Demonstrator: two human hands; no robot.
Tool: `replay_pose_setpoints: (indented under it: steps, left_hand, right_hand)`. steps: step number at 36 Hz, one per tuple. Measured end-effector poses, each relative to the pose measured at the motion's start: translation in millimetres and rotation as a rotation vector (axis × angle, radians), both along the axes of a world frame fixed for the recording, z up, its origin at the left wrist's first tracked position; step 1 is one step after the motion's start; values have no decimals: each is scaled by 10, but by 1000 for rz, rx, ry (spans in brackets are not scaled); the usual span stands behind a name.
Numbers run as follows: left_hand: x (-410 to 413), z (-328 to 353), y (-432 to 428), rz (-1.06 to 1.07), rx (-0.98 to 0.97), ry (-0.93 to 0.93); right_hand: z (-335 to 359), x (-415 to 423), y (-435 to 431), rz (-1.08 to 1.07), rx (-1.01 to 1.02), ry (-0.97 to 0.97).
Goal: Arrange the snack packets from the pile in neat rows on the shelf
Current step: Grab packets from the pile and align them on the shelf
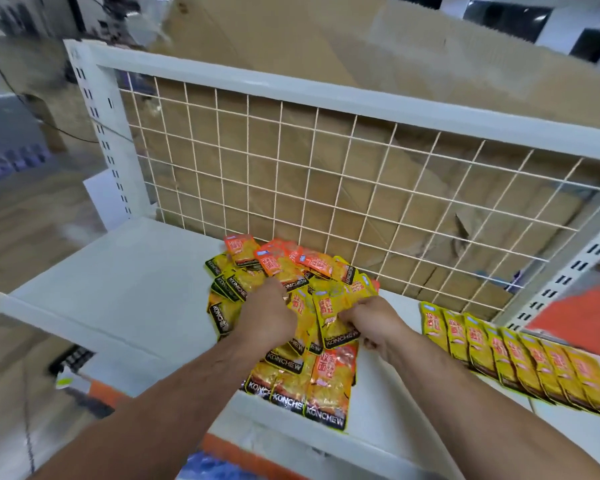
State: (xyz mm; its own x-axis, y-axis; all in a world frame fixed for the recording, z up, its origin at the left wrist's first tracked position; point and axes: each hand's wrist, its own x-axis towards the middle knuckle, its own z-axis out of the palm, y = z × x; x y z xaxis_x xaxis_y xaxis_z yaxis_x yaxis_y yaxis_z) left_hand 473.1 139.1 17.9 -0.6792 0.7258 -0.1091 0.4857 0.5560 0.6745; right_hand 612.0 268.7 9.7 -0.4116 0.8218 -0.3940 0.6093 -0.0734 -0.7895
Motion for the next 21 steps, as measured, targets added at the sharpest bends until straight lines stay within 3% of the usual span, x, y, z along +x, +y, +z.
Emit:
replay_pose_setpoints:
  steps: [7, 21]
  left_hand:
    - [284, -51, 211, -34, 72, -179]
    - [1368, 17, 824, -91, 17, -211]
  right_hand:
    - [19, 369, 10, -70, 38, 31]
    - [-40, 1625, 431, -178, 62, 107]
